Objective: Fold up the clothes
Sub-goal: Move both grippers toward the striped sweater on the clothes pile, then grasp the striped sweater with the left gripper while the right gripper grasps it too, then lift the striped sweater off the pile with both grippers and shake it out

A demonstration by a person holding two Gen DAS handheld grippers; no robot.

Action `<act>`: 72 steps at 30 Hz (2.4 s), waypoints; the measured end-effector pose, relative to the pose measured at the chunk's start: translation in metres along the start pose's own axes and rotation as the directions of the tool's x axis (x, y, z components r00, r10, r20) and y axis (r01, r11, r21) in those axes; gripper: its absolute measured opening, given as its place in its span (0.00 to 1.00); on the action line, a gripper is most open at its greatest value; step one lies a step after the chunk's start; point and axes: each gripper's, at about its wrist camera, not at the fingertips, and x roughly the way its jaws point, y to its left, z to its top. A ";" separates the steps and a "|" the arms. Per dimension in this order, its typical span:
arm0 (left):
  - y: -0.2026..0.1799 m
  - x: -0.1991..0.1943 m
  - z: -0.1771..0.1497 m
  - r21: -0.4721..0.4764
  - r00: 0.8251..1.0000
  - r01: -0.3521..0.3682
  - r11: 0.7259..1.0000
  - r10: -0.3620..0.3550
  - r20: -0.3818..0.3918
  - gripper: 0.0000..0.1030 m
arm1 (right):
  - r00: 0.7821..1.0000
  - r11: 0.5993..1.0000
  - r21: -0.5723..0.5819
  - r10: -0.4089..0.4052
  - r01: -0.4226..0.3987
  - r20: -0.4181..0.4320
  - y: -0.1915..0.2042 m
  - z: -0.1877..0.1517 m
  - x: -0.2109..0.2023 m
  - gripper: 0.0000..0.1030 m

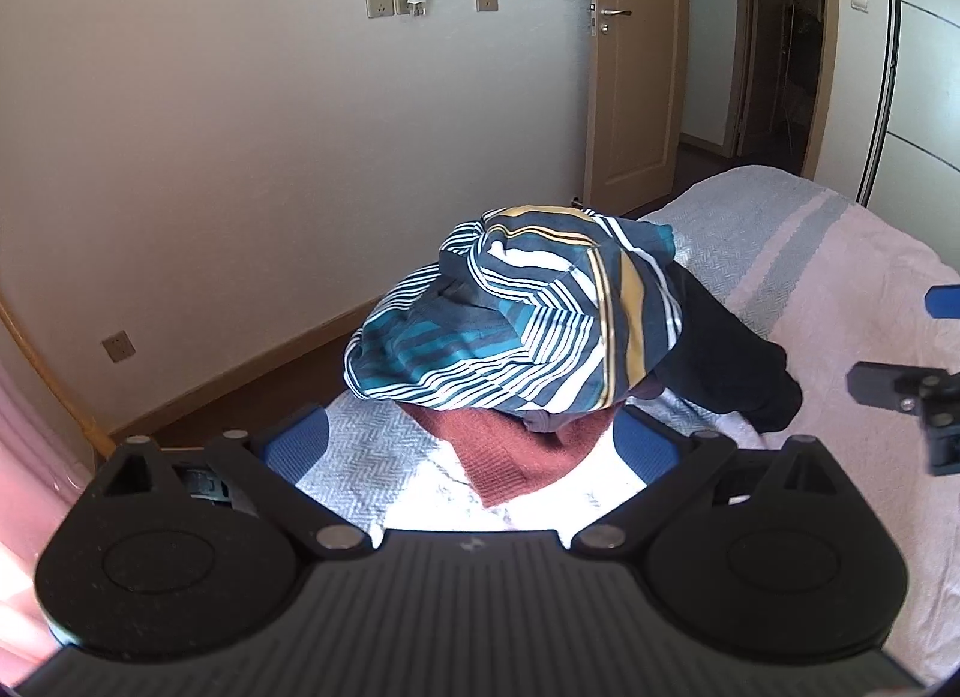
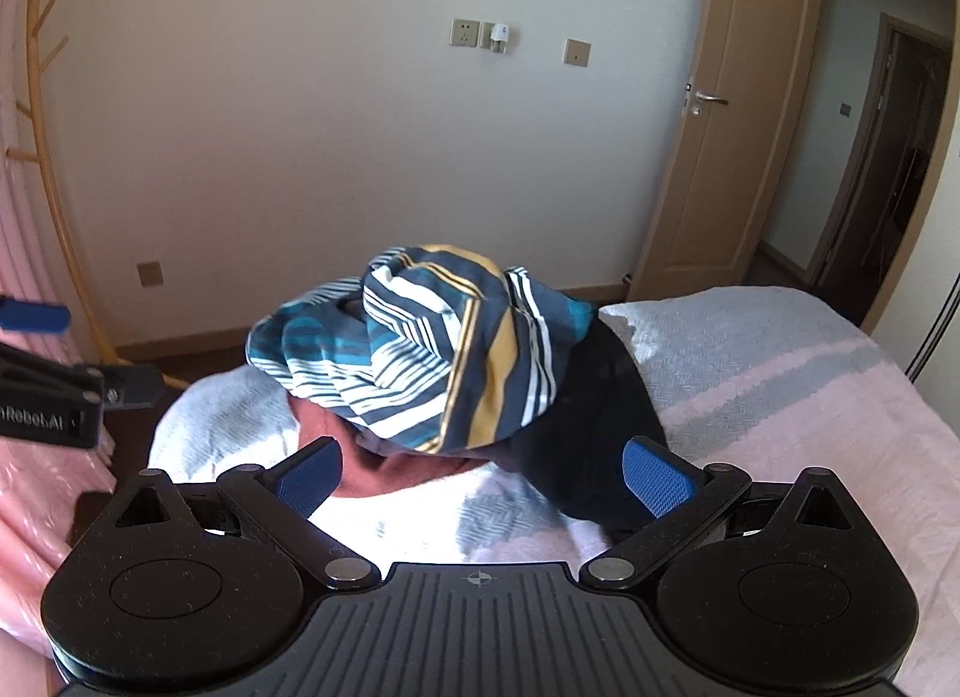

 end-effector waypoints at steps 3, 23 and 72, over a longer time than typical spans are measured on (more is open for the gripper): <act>0.005 0.021 0.008 0.042 0.999 0.028 0.999 -0.028 0.021 0.96 | 0.999 0.998 0.041 0.038 -0.039 0.025 -0.012 0.002 0.009 0.99; 0.041 0.306 0.086 0.373 0.898 0.436 0.819 -0.426 -0.115 0.96 | 0.983 0.997 -0.067 0.018 -0.031 -0.182 -0.026 0.091 0.298 0.99; -0.139 0.133 -0.113 0.761 0.751 0.618 0.200 -0.439 -0.494 0.68 | 0.918 0.874 0.467 0.070 0.133 -0.392 -0.110 -0.255 -0.036 0.94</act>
